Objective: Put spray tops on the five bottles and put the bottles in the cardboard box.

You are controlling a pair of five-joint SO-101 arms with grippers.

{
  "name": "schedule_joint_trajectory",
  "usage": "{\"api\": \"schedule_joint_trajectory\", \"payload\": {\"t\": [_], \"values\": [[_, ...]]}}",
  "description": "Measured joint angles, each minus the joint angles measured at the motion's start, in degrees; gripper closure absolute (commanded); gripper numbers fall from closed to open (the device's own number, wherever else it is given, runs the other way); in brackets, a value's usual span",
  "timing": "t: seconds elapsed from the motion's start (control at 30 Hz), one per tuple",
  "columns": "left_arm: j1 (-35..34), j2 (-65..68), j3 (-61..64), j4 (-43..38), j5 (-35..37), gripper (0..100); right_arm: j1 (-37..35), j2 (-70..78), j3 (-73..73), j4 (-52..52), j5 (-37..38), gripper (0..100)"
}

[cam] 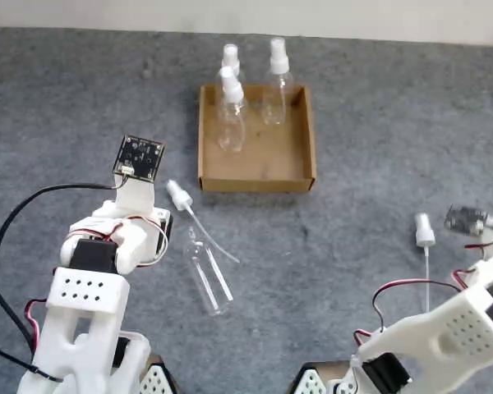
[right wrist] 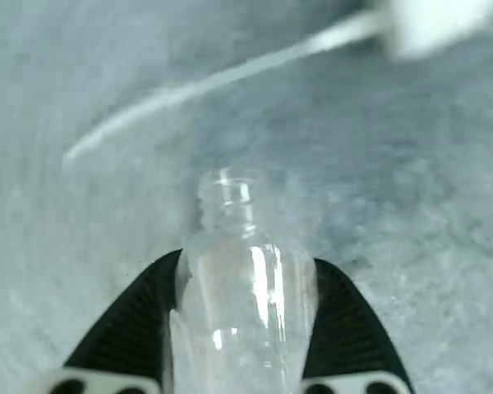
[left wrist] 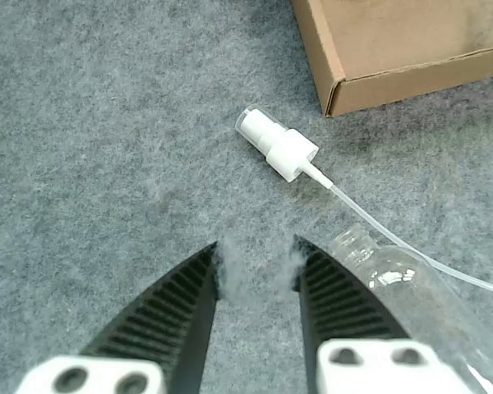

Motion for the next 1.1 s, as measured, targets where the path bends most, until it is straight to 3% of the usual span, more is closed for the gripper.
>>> {"api": "schedule_joint_trajectory", "payload": {"t": [0.1, 0.23, 0.33, 0.43, 0.7, 0.83, 0.93, 1.1], "values": [[0.53, 0.00, 0.00, 0.00, 0.00, 91, -1.32, 0.00, 0.00, -4.48, -13.71, 99.5], [8.79, 0.79, -1.23, 0.00, 0.00, 91, -2.20, 0.00, 0.00, -11.08, -32.53, 99.5], [15.74, 5.01, -6.42, 0.44, 0.00, 91, -2.20, 0.00, 0.00, -10.99, -46.95, 99.5], [18.90, 11.87, -12.40, 3.08, 0.35, 91, -3.78, 0.00, 0.00, -6.68, -56.53, 99.5], [18.46, 18.64, -17.85, 9.32, 3.78, 91, -9.05, 0.00, -7.38, 0.97, -70.33, 99.5], [12.13, 18.29, -17.32, 10.37, 3.78, 91, -10.99, 0.00, -10.46, 1.41, -72.79, 99.1], [7.56, 16.97, -13.89, 10.37, 3.87, 91, -11.60, 0.00, -10.46, 1.76, -73.14, 93.2], [5.89, 13.63, -7.56, 8.00, 3.78, 91, -11.96, 0.00, -9.49, 2.02, -73.49, 80.4]]}}
